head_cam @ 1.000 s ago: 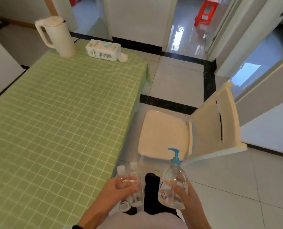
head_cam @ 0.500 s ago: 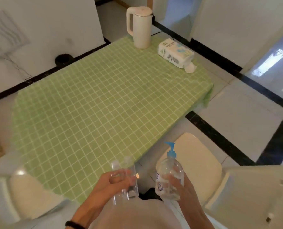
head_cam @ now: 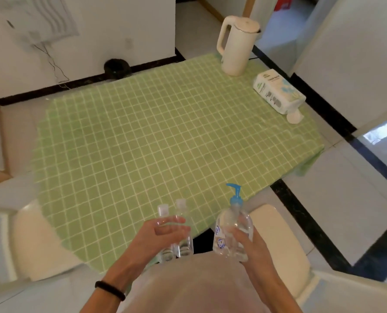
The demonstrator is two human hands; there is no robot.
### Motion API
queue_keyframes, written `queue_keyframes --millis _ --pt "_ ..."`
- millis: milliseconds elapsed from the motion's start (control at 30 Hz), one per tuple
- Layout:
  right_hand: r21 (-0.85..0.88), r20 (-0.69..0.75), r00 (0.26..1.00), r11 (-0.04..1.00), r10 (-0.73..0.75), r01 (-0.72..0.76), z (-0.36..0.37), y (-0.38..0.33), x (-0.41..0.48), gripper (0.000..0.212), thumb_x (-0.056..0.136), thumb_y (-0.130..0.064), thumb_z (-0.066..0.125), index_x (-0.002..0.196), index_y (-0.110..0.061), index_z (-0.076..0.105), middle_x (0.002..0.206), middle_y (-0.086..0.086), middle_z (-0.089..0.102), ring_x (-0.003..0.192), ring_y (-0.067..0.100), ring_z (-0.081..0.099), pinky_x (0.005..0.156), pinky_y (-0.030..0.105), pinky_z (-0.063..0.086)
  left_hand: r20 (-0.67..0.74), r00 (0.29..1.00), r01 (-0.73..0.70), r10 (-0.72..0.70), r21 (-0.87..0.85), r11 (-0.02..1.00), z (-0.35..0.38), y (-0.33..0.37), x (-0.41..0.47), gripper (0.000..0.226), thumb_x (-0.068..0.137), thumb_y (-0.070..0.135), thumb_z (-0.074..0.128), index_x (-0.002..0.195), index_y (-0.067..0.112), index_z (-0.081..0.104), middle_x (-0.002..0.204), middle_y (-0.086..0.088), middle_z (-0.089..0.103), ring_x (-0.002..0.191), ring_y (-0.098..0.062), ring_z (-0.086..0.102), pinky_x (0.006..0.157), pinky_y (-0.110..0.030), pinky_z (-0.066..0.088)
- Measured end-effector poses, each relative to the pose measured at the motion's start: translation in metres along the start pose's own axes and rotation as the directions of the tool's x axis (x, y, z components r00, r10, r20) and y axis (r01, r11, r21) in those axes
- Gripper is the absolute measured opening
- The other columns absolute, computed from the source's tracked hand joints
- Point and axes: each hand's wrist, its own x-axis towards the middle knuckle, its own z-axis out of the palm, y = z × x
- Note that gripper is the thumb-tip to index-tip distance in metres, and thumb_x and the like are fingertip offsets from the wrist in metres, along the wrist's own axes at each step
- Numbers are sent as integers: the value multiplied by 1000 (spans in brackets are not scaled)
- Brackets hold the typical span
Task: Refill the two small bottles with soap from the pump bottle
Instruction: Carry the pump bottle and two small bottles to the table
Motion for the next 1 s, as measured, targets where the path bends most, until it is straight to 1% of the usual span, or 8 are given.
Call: queue_keyframes --millis 167,333,433,567,667,767,900,1000 --pt "-73 65 998 997 -13 18 0 -16 28 50 83 -56 75 132 -60 63 121 -4 81 109 23 80 101 51 57 -64 998 -27 23 -50 998 -10 -7 14 51 73 37 89 119 20 76 115 1 83 111 -14 78 100 -36 55" --pt "-143 124 992 989 -6 24 1 -27 64 65 77 -59 78 140 -47 62 122 -6 80 111 21 79 106 53 56 -188 981 -76 53 -116 990 -17 -17 24 35 70 31 92 102 20 87 120 8 81 107 -12 78 80 -18 60" --pt "-196 190 981 981 30 8 -3 -38 89 64 83 -57 78 144 -48 59 133 -8 76 120 19 75 111 55 53 -251 965 -108 70 -139 984 -18 -18 32 36 68 32 86 101 17 87 123 18 77 106 -7 77 80 -17 59" --pt "-247 272 962 968 33 37 -15 -62 137 81 67 -62 85 141 -42 61 127 -9 79 115 13 77 94 38 62 -308 947 -138 93 -128 982 -9 -11 64 37 69 36 84 103 21 87 124 26 74 109 -1 75 86 -12 57" --pt "-264 317 948 963 38 49 -38 -79 188 75 64 -52 94 133 -41 65 123 -10 79 108 15 80 74 26 65 -326 942 -135 80 -149 980 10 -3 118 43 70 30 87 110 14 84 122 13 79 112 -8 76 97 -23 58" --pt "-310 350 937 945 10 105 -67 -94 256 78 64 -43 100 133 -39 64 118 -13 80 103 14 81 72 23 65 -344 934 -152 96 -140 978 34 15 187 54 69 27 87 121 14 77 118 8 82 113 -11 77 105 -35 56" --pt "-369 341 940 915 -31 164 -111 -105 349 85 52 -46 99 129 -38 66 116 -12 79 103 11 79 73 22 64 -357 921 -203 154 -106 973 62 36 280 54 71 27 88 123 22 76 122 9 80 117 -6 74 93 -18 59" --pt "-392 338 935 887 -108 244 -145 -115 405 87 46 -41 101 126 -38 65 114 -10 78 99 14 79 73 26 65 -393 899 -236 196 -56 970 86 51 340 46 77 10 89 120 21 77 121 9 80 117 -10 75 89 -20 61"
